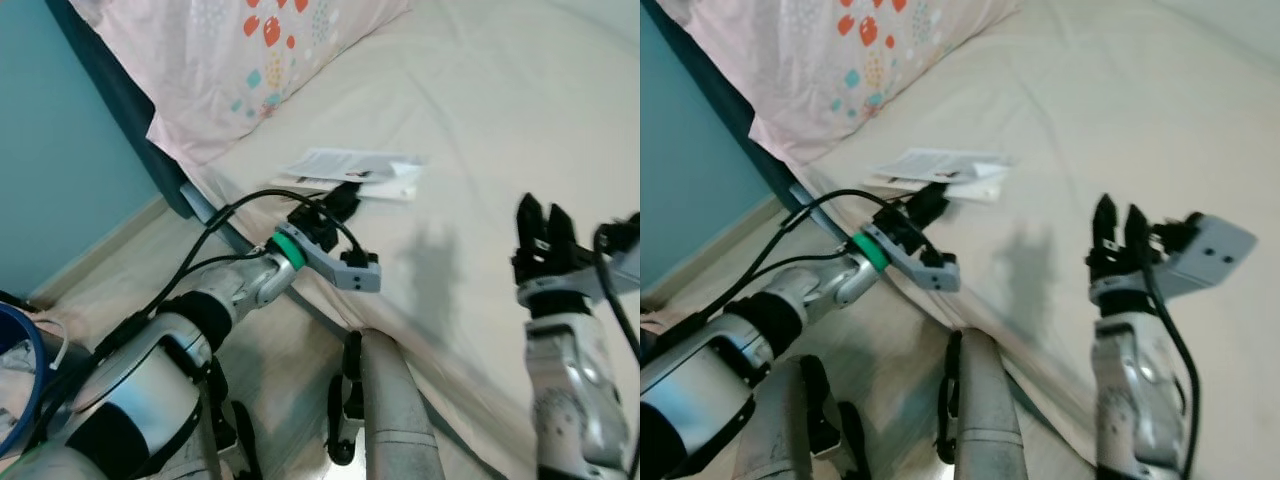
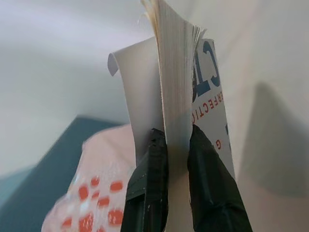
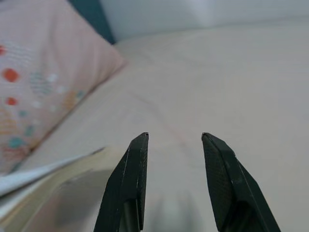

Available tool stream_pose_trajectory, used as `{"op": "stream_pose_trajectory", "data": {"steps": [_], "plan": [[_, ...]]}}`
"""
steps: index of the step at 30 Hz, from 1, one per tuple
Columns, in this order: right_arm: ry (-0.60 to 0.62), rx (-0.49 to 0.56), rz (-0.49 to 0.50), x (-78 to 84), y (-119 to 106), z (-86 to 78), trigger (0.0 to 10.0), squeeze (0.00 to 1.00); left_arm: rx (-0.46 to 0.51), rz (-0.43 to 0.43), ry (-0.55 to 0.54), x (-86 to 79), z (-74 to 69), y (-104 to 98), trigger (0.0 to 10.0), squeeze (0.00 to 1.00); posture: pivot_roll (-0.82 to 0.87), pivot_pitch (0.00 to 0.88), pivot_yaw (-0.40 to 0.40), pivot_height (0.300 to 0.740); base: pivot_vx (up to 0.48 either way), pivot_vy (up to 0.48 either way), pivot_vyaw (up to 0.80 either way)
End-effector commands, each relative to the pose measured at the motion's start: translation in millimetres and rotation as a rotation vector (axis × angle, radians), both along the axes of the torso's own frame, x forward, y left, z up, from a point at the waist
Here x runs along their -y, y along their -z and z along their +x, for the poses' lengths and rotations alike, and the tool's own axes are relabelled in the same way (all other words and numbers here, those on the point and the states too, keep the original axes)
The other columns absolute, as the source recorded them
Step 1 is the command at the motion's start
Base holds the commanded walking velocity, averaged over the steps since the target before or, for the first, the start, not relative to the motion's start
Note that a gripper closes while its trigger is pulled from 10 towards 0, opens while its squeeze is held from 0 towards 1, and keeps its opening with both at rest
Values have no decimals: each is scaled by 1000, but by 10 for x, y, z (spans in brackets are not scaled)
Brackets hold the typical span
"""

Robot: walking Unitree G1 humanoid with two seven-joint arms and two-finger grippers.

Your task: Clean up the room

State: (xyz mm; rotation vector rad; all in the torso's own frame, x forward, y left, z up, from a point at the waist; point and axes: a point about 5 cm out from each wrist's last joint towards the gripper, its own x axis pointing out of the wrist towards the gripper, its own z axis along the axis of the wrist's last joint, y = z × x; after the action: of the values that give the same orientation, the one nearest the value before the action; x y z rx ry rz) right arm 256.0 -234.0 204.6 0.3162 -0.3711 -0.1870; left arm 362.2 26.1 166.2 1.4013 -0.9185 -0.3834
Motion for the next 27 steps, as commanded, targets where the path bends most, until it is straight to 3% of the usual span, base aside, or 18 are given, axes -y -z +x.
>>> {"op": "stream_pose_trajectory", "data": {"steps": [1,3,4,5,6,11,12,13,14,15,18,20,22,23,25,26,27], "plan": [[23,-26,3,47,25,-69,10000,0,33,27,39,78,-46,40,10000,0,-441,414,30,595,0,0,0],[25,-31,2,44,24,-93,10000,0,45,40,55,117,-67,61,10000,0,-446,418,30,595,0,0,0],[21,-43,2,7,21,-122,10000,0,103,51,99,217,-127,93,10000,545,-458,426,33,595,0,0,0],[17,-46,1,-13,22,-128,10000,0,130,49,116,259,-153,99,10000,545,-458,426,33,595,0,0,0],[14,-53,2,-33,25,-137,10000,0,148,42,131,305,-179,104,10000,1000,-459,427,34,595,0,0,0],[5,-73,9,-75,51,-159,10000,0,156,42,155,422,-244,147,10000,1000,-455,422,36,595,0,0,0],[2,-79,12,-82,65,-160,10000,0,95,101,163,466,-278,243,10000,1000,-447,418,38,595,0,0,0],[2,-79,12,-82,65,-160,10000,0,95,101,163,466,-278,243,10000,1000,-447,418,38,595,0,0,0],[-2,-90,19,-92,83,-152,10000,0,-20,181,192,500,-342,396,10000,965,-433,408,41,595,0,0,0],[-7,-93,24,-101,92,-134,10000,0,-89,206,214,484,-373,466,10000,0,-416,401,44,595,0,0,0],[-13,-97,29,-113,96,-118,10000,0,-141,219,238,458,-401,520,10000,0,-416,401,44,595,0,0,0],[-31,-103,49,-140,131,-56,10000,0,-255,187,223,306,-362,540,10000,0,-352,368,47,595,0,0,0],[-58,-116,80,-172,191,27,10000,0,-326,82,181,146,-275,458,10000,0,-327,355,48,595,0,0,0],[-58,-116,80,-172,191,27,10000,0,-326,82,181,146,-275,458,10000,0,-327,355,48,595,0,0,0],[-88,-148,120,-198,275,104,10000,0,-359,-54,129,30,-179,325,10000,0,-288,333,45,595,0,0,0],[-88,-148,120,-198,275,104,10000,0,-359,-54,129,30,-179,325,10000,0,-288,333,45,595,0,0,0],[-106,-192,114,-218,367,164,10000,0,-377,-180,99,-73,-106,195,10000,0,-260,320,44,595,0,0,0]]}}
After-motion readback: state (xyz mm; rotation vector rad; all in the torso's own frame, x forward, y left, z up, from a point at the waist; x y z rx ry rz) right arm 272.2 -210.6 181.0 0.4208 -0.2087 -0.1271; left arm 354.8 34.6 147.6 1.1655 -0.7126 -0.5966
